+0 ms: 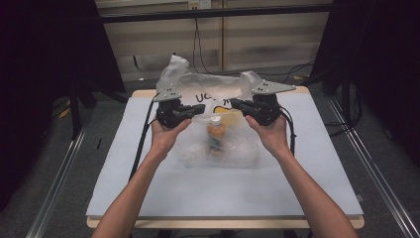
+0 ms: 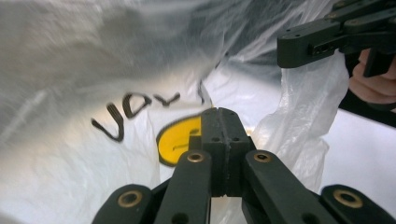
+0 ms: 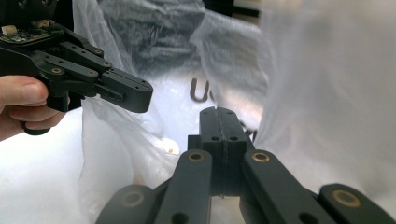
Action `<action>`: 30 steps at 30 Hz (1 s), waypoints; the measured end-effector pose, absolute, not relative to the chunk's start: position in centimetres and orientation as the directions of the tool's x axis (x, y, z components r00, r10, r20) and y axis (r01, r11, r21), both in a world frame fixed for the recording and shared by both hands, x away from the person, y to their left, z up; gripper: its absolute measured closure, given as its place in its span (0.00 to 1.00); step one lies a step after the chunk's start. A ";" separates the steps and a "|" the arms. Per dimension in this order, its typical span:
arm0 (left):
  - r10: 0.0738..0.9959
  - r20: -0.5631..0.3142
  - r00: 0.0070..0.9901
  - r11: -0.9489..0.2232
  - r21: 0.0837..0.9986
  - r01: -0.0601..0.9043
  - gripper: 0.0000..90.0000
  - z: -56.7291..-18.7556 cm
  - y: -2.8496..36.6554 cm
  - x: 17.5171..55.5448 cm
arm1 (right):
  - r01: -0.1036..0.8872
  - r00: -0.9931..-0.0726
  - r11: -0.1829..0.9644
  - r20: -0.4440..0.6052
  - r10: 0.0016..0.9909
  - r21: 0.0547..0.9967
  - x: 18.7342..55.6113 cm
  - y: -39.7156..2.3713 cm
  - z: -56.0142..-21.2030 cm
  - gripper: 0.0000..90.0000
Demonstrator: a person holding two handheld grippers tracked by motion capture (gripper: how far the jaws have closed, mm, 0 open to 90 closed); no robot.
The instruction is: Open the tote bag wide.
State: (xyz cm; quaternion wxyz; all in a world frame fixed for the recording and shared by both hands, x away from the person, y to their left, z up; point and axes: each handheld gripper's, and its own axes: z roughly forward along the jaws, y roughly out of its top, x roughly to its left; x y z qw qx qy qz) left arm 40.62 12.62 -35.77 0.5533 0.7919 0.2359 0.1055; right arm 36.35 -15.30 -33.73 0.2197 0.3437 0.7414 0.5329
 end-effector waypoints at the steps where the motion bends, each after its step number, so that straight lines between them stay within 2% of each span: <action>1: 0.491 -0.089 0.866 -0.286 0.923 0.257 1.00 -36.1 12.6 40.6 | 0.285 -0.666 0.198 0.045 0.744 0.938 36.4 -15.3 -34.0 1.00; 12: 0.499 -0.076 0.863 -0.375 0.879 0.294 1.00 -38.9 12.8 41.0 | 0.375 -0.679 0.233 0.095 0.728 0.897 36.9 -15.6 -38.0 1.00; 18: 0.491 -0.102 0.865 -0.395 0.859 0.326 1.00 -40.8 12.2 41.6 | 0.431 -0.670 0.233 0.137 0.730 0.872 37.9 -15.6 -40.2 1.00; 21: 0.486 -0.079 0.870 -0.425 0.849 0.315 1.00 -40.9 12.0 41.3 | 0.434 -0.685 0.232 0.151 0.713 0.871 37.9 -15.4 -40.6 1.00; 25: 0.474 -0.070 0.878 -0.458 0.832 0.314 1.00 -41.2 12.5 41.0 | 0.448 -0.705 0.295 0.132 0.696 0.844 37.4 -15.2 -41.2 1.00; 30: 0.479 -0.050 0.876 -0.532 0.777 0.335 1.00 -43.2 12.3 41.0 | 0.496 -0.696 0.311 0.157 0.700 0.811 37.4 -15.4 -43.0 1.00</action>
